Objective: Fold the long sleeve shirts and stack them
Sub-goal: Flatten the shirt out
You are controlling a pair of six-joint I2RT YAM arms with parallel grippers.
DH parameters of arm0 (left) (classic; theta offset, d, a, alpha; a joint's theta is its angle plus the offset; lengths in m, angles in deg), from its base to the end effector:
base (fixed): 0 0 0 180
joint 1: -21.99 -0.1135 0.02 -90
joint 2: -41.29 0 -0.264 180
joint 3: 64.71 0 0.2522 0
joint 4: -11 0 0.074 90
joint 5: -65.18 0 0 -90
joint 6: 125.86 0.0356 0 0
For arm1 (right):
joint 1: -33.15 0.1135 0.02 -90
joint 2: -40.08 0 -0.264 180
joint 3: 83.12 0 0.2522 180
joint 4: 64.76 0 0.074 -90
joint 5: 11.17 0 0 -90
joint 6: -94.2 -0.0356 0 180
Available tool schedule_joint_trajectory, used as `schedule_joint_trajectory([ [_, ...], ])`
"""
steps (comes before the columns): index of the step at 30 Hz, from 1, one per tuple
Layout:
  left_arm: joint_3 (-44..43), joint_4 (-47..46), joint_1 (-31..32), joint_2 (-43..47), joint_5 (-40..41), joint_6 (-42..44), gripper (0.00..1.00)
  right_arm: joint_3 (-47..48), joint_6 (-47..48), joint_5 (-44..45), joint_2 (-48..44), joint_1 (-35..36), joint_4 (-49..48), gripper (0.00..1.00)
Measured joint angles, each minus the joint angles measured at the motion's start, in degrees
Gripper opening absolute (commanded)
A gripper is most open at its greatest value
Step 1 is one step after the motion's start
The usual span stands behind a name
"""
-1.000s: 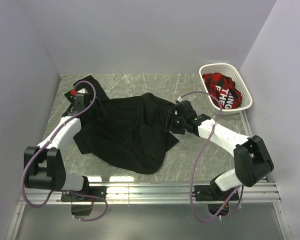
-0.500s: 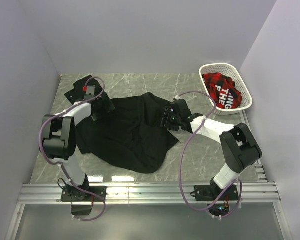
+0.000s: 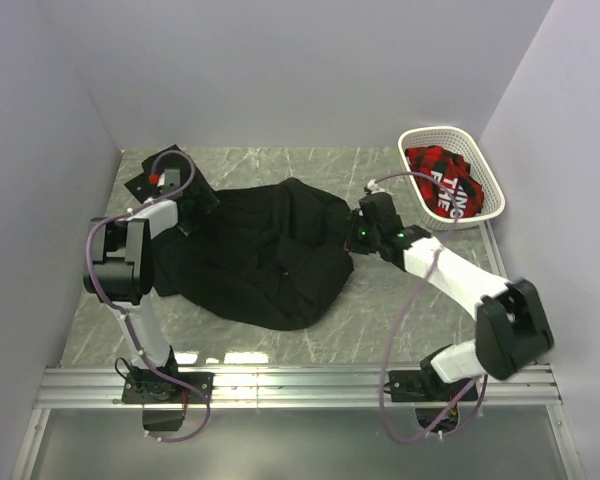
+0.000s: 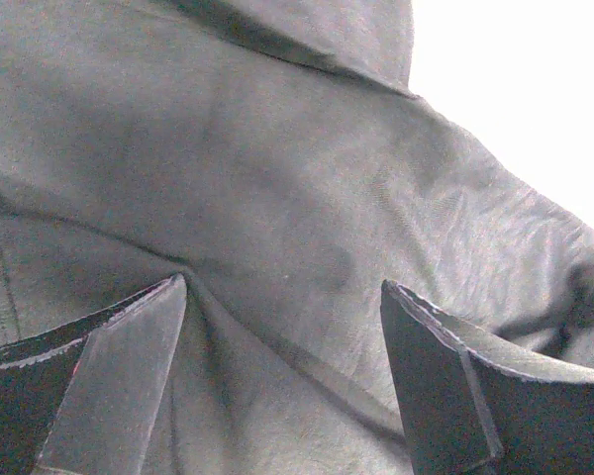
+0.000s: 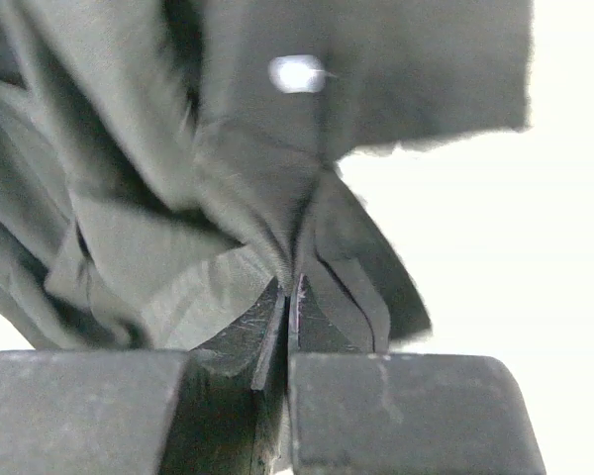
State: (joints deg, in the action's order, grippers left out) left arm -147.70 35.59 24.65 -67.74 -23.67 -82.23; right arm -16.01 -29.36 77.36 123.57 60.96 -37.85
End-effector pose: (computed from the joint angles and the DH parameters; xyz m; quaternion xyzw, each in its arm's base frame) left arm 0.4018 -0.0180 0.1676 -0.3536 0.8726 -0.1312 0.3104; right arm 0.2754 0.1463 0.2295 0.0410 0.9171 0.2124 0.3349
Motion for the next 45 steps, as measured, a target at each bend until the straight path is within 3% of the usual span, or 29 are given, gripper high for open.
schedule_joint_trajectory([
  [7, 3.61, -5.11, -6.27, 1.42, 0.46, -7.34, 0.87, -0.52, 3.76, 1.66, -15.98, -0.22, 13.09, 0.01],
  [10, 5.20, -5.49, -6.84, 2.73, 1.25, -9.05, 0.87, -2.36, 5.18, -1.07, -20.55, -0.22, 20.02, 0.08],
  [14, 5.99, -4.81, -6.71, 4.33, 1.77, -9.44, 0.88, -5.01, 7.19, -5.64, -22.62, 0.15, 29.24, 0.26],
  [18, 5.97, -3.19, -6.71, 6.84, 2.38, -8.00, 0.89, -5.70, 8.92, -8.09, -23.50, 1.03, 36.70, 0.69],
  [20, 5.97, -2.08, -6.71, 8.81, 2.64, -6.34, 0.90, -5.44, 9.57, -7.85, -24.37, 1.31, 38.03, 0.77],
  [27, 6.08, 2.08, -6.69, 18.95, 2.73, 0.83, 0.91, 0.85, 9.38, -5.03, -21.03, 1.29, 31.54, 0.75],
  [37, 20.59, 6.29, -6.49, 38.25, 2.75, 7.19, 0.91, 8.17, 3.28, -0.02, 3.80, 0.35, 13.49, 0.73],
  [45, 27.54, 8.37, -6.49, 39.98, 2.78, 8.74, 0.91, 8.02, 2.03, -3.93, 12.68, 0.15, 6.14, 0.72],
])
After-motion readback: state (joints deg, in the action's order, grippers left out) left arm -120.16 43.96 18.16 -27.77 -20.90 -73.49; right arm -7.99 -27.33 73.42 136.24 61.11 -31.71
